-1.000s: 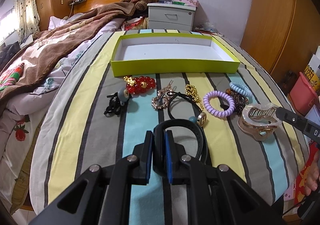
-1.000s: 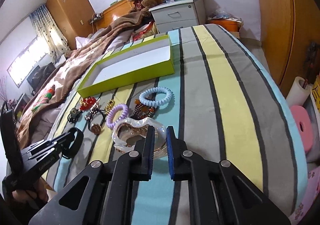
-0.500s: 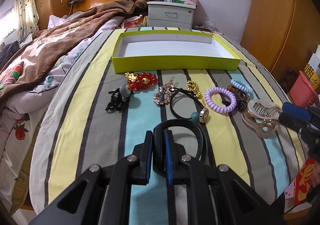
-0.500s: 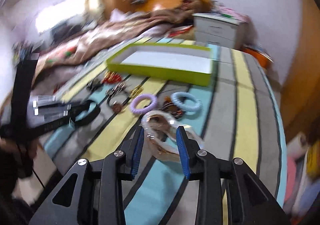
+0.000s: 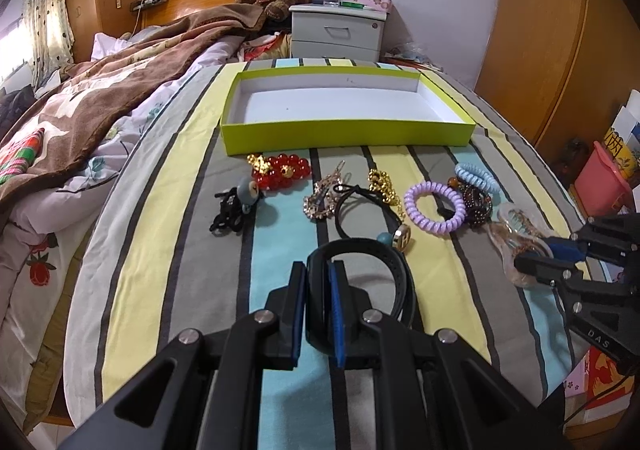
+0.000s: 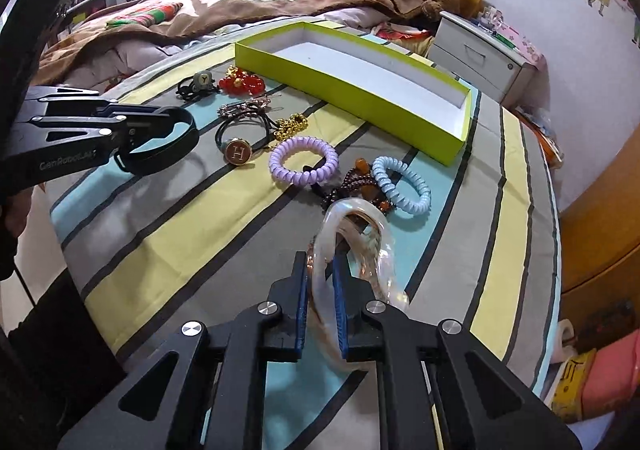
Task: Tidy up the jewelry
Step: 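Close the right tool on the clear claw clip while the left tool holds the band, then carry the band in the left tool and clip in the right tool over the green box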
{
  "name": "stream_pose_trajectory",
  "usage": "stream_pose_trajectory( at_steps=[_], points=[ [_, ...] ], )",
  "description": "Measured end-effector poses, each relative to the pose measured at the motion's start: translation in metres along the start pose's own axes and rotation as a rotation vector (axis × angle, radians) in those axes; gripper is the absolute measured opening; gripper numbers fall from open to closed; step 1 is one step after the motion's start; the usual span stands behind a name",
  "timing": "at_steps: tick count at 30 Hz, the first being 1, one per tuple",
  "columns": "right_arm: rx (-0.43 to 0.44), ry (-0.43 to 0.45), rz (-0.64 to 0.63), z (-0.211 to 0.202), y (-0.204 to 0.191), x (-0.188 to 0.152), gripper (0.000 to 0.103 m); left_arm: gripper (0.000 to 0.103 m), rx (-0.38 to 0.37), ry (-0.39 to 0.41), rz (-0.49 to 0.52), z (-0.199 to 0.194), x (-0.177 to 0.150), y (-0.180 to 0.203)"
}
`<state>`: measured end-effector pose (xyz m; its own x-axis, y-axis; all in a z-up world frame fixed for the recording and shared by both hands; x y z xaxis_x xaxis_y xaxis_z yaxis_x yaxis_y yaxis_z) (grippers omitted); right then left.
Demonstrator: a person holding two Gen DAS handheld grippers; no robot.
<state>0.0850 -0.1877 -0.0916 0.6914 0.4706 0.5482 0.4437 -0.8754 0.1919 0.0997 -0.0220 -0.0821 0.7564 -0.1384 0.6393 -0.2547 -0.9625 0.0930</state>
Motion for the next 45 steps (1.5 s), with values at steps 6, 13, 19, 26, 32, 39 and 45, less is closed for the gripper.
stream_pose_trajectory(
  at_steps=[6,13,19,26,32,39,45],
  points=[
    [0.015,0.044,0.043,-0.014,0.002,0.005,0.012,0.013,-0.019,0.011,0.002,-0.006,0.006,0.000],
    [-0.017,0.126,0.092,-0.040,0.021,0.040,0.012,0.013,-0.030,0.041,0.030,-0.013,0.038,-0.001],
    [-0.073,0.138,0.133,-0.030,0.051,0.092,0.012,0.013,-0.047,0.083,0.059,-0.008,0.090,-0.005],
    [-0.102,0.089,0.186,0.018,0.088,0.140,0.012,0.014,-0.029,0.049,0.049,0.042,0.142,-0.021],
    [-0.102,0.013,0.218,0.071,0.113,0.164,0.012,0.014,0.005,0.008,0.029,0.091,0.170,-0.039],
    [-0.091,-0.038,0.223,0.111,0.122,0.181,0.012,0.014,0.025,-0.046,0.048,0.136,0.189,-0.045],
    [-0.090,-0.074,0.214,0.131,0.125,0.187,0.012,0.014,0.040,-0.060,0.085,0.156,0.193,-0.040]
  ],
)
Point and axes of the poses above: each gripper's, at about its wrist camera, not at the fingertips, and z roughly the way its jaws point, y to its right, x to its top, the point moved 5 cm from there along z, roughly the way its jaws point, and after that the axes turned 3 degrees about -x, right-handed, at the moved point
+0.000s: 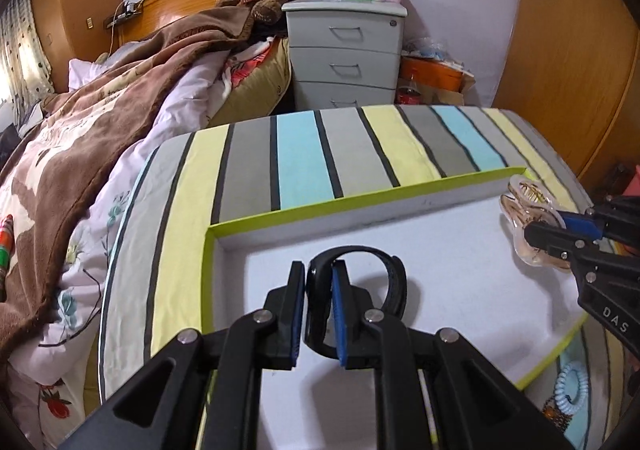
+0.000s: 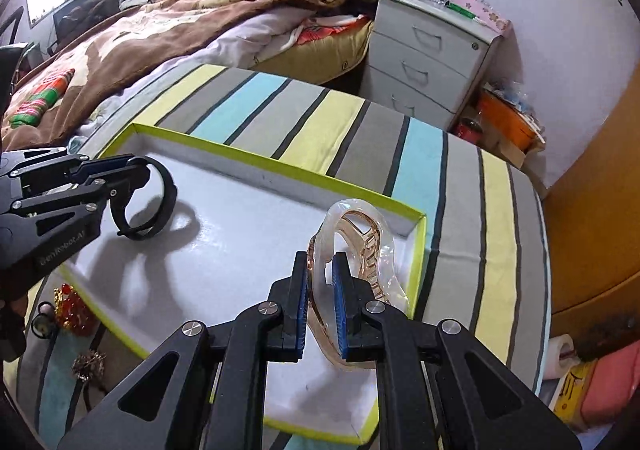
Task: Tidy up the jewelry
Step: 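Carry the band in the left tool and clip in the right tool over the green box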
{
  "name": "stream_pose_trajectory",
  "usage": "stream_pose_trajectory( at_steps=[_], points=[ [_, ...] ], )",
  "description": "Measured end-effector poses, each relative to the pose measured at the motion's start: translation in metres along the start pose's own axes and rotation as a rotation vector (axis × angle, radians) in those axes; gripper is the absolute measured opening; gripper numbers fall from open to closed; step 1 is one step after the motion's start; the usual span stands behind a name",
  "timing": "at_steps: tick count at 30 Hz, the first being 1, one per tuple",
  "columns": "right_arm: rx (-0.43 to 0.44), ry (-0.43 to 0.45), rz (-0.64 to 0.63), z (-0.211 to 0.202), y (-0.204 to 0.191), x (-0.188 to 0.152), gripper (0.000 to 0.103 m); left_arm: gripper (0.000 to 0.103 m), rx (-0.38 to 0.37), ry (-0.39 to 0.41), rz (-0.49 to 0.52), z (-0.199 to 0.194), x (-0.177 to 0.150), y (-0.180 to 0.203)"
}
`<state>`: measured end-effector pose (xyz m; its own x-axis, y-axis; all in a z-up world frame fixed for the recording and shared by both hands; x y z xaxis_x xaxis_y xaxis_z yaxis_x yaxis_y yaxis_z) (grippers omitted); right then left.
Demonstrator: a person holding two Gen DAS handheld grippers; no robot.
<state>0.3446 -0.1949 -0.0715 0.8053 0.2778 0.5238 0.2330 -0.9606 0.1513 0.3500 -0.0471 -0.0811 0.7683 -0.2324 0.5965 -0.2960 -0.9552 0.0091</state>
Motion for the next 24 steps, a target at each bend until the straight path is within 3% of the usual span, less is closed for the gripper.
stream_pose_trajectory(
  at_steps=[10,13,15,24],
  points=[
    [-0.019,-0.022,-0.028,0.016,-0.007,0.002,0.012,0.016,0.005,-0.032,-0.003,0.016,-0.007,-0.001],
    [-0.029,-0.023,-0.028,0.018,-0.007,0.003,0.012,0.024,0.013,-0.032,-0.007,0.015,-0.007,-0.003],
    [-0.049,-0.022,-0.039,0.019,-0.008,0.003,0.012,0.036,0.016,-0.031,-0.008,0.016,-0.007,-0.003],
    [-0.068,-0.002,-0.050,0.014,-0.010,0.005,0.016,0.054,-0.009,-0.022,-0.016,0.008,-0.007,0.000]
  ],
)
Point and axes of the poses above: each gripper's, at about its wrist camera, not at the fingertips, and z roughly the way its jaws point, y to its right, x to its top, the point moved 5 cm from there along z, roughly the way its jaws point, and after that the axes turned 3 degrees about -x, right-handed, at the moved point
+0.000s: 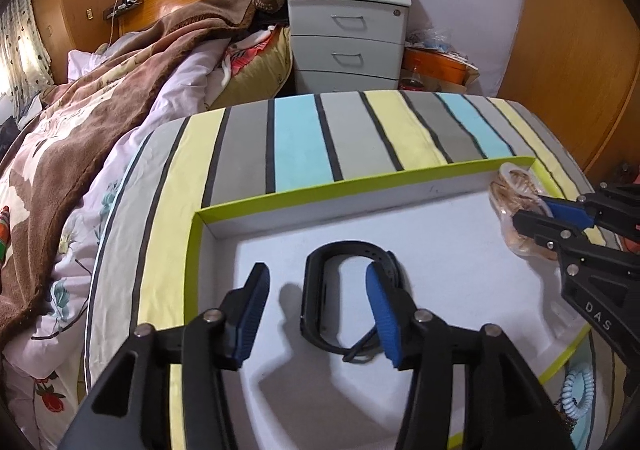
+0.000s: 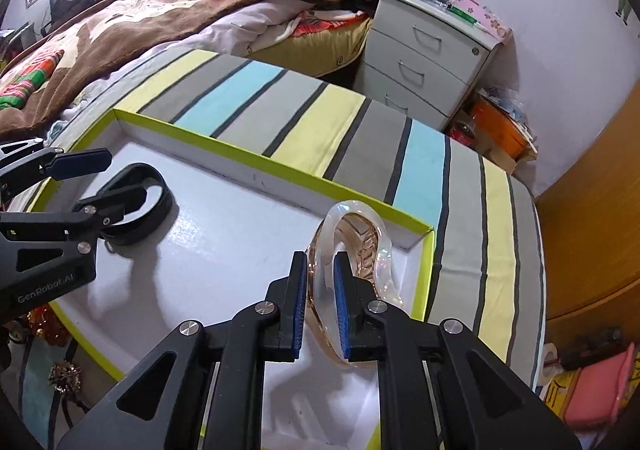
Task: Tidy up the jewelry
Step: 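Carry the band in the left tool and clip in the right tool over the green box, then open the left tool to drop the band while the right tool releases the clip, then move both open tools back over the remaining jewelry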
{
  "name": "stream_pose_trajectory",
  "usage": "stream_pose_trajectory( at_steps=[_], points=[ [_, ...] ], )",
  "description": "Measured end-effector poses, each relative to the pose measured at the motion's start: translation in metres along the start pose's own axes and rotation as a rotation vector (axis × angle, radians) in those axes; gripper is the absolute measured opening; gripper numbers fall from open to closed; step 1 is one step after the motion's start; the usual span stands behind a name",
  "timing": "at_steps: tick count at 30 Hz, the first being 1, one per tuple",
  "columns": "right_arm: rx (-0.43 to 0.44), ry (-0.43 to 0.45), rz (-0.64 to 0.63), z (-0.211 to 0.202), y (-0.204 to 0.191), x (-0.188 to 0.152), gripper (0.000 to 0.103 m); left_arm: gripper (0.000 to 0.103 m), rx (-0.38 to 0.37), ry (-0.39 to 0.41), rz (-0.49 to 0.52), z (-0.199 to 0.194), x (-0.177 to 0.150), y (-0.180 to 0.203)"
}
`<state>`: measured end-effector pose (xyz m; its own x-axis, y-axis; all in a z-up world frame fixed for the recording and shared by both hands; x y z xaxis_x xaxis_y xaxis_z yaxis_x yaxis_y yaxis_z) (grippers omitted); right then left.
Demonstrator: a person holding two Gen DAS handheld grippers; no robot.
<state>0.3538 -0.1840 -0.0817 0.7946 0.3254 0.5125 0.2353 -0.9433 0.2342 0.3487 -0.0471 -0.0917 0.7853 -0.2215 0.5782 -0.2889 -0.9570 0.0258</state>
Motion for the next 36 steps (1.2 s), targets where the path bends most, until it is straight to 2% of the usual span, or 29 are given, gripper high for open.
stream_pose_trajectory(
  at_steps=[1,3,7,15,23,28,31,36],
  points=[
    [-0.001,0.011,0.001,-0.004,0.000,0.000,0.018,0.055,-0.001,0.003,-0.003,-0.003,0.000,0.000],
    [0.008,0.030,0.008,-0.012,0.000,0.001,0.019,0.067,-0.006,0.018,-0.010,-0.010,0.001,-0.001],
    [0.009,0.061,0.012,-0.028,-0.001,0.001,0.030,0.068,-0.023,0.039,-0.019,-0.028,0.003,-0.002],
    [0.029,0.176,0.053,-0.086,0.009,-0.016,0.031,0.078,-0.053,0.127,-0.039,-0.090,-0.004,-0.016],
    [0.068,0.211,0.096,-0.121,0.014,-0.063,0.032,0.082,-0.055,0.174,-0.054,-0.137,-0.047,-0.035],
    [0.108,0.219,0.158,-0.131,0.023,-0.093,0.032,0.082,-0.036,0.167,-0.074,-0.146,-0.081,-0.047],
    [0.114,0.210,0.175,-0.131,0.025,-0.109,0.032,0.082,-0.054,0.167,-0.095,-0.149,-0.100,-0.050],
    [0.109,0.166,0.165,-0.122,0.025,-0.138,0.032,0.081,-0.038,0.171,-0.054,-0.148,-0.133,-0.042]
  ],
)
Point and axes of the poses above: each gripper's, at about its wrist camera, not at the fingertips, and z roughly the way its jaws point, y to its right, x to its top, the point moved 5 cm from there along z, roughly the way its jaws point, and after that the axes turned 3 degrees about -x, right-handed, at the moved point
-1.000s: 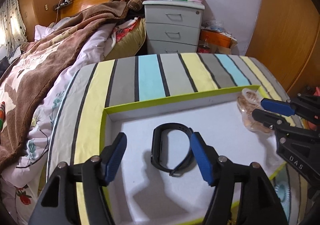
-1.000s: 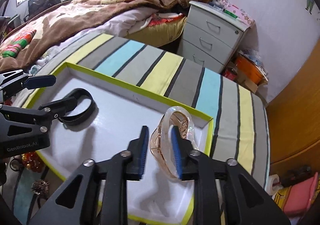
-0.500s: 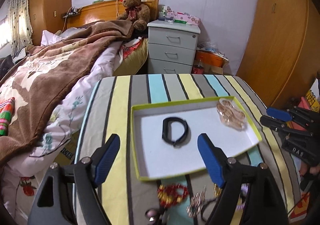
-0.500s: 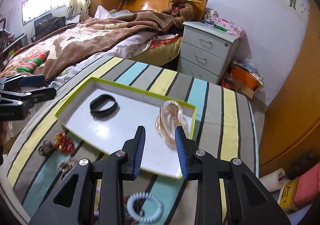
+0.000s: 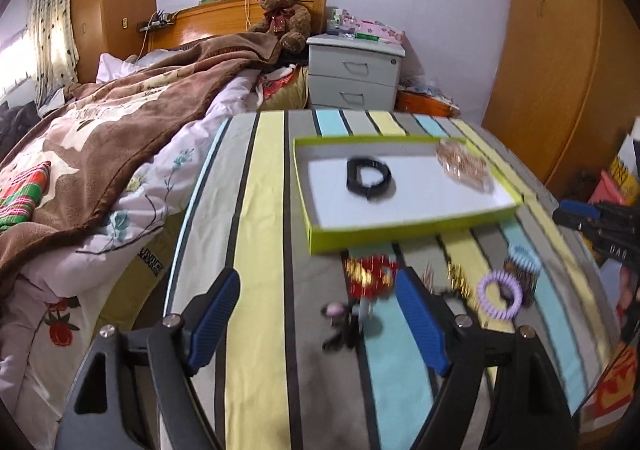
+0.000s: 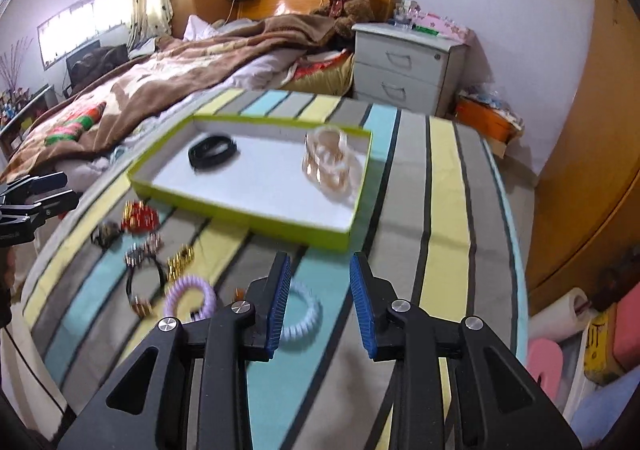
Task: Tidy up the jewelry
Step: 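Move both open tools back over the remaining jewelry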
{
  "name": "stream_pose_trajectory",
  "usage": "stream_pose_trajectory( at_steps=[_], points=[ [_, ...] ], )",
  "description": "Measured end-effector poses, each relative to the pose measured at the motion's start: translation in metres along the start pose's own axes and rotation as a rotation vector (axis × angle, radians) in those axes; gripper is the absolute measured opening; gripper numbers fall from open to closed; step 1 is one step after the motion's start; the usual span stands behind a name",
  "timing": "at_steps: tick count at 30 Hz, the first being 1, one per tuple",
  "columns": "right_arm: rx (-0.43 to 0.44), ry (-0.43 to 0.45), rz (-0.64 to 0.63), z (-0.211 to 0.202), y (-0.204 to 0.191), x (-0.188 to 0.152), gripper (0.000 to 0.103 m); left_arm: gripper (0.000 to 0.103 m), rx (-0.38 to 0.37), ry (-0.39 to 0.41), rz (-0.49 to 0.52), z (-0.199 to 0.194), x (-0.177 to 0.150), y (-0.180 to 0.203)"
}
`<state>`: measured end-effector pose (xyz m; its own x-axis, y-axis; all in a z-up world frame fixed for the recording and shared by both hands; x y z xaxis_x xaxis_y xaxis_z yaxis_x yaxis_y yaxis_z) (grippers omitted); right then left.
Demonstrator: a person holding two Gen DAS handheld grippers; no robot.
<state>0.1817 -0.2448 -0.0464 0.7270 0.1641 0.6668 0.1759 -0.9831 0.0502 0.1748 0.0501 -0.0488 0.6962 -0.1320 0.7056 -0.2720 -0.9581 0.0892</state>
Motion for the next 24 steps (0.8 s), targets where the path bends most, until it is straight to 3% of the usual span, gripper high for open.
stream_pose_trajectory(
  at_steps=[3,11,24],
  points=[
    [0.007,-0.021,0.021,0.005,0.005,-0.013,0.032,0.081,-0.040,-0.024,-0.020,0.003,-0.016,0.001],
    [0.069,-0.084,0.060,0.031,0.003,-0.023,0.032,0.081,-0.053,-0.055,-0.063,0.016,-0.033,-0.005],
    [0.043,-0.156,-0.036,0.055,-0.014,-0.027,0.031,0.081,-0.061,-0.066,-0.083,0.023,-0.035,-0.008]
  ],
)
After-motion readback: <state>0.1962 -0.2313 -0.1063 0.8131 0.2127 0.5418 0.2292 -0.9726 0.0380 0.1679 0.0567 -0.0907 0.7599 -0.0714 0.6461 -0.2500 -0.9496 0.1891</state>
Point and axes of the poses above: each gripper's, at about its wrist camera, not at the fingertips, and z roughly the way its jaws point, y to its right, x to its top, the point moved 5 cm from there along z, roughly the way its jaws point, and after that the axes turned 3 degrees about -x, right-handed, at the moved point
